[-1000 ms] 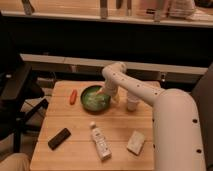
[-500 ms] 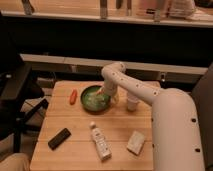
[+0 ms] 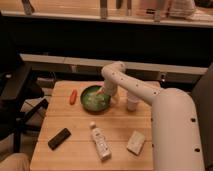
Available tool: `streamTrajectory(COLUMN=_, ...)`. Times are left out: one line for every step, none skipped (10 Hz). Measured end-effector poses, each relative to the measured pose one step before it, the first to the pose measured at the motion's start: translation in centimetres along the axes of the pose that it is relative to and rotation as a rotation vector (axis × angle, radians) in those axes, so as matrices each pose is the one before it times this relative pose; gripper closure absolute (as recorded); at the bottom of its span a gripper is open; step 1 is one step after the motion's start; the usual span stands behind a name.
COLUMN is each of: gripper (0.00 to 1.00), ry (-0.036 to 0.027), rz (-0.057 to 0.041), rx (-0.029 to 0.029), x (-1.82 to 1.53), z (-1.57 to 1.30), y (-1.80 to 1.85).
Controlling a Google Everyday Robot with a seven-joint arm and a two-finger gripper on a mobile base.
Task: Pick up the ceramic bowl
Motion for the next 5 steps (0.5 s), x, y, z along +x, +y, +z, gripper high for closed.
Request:
streamTrajectory(gripper=0.20, ry=0.00004, rz=-0.00199, rx=-0.00218, x=-0.009, z=0.015, y=0.008)
streamTrajectory(gripper=0.20, ry=0.00060, rz=-0.00044, rx=-0.00089, x=0.027, z=-0.041, y=0.018)
streamTrajectory(gripper=0.20, ry=0.00051, rz=-0.00098, rx=-0.00144, x=0.016, z=-0.032, y=0.026)
streamTrajectory(gripper=0.20, ry=0.00065, rz=-0.00048, rx=-0.00117, x=0.037, z=-0.037, y=0.014)
streamTrajectory(gripper=0.20, ry=0.00061, rz=-0.00013, rx=-0.00019, x=0.037, z=-0.046, y=-0.003)
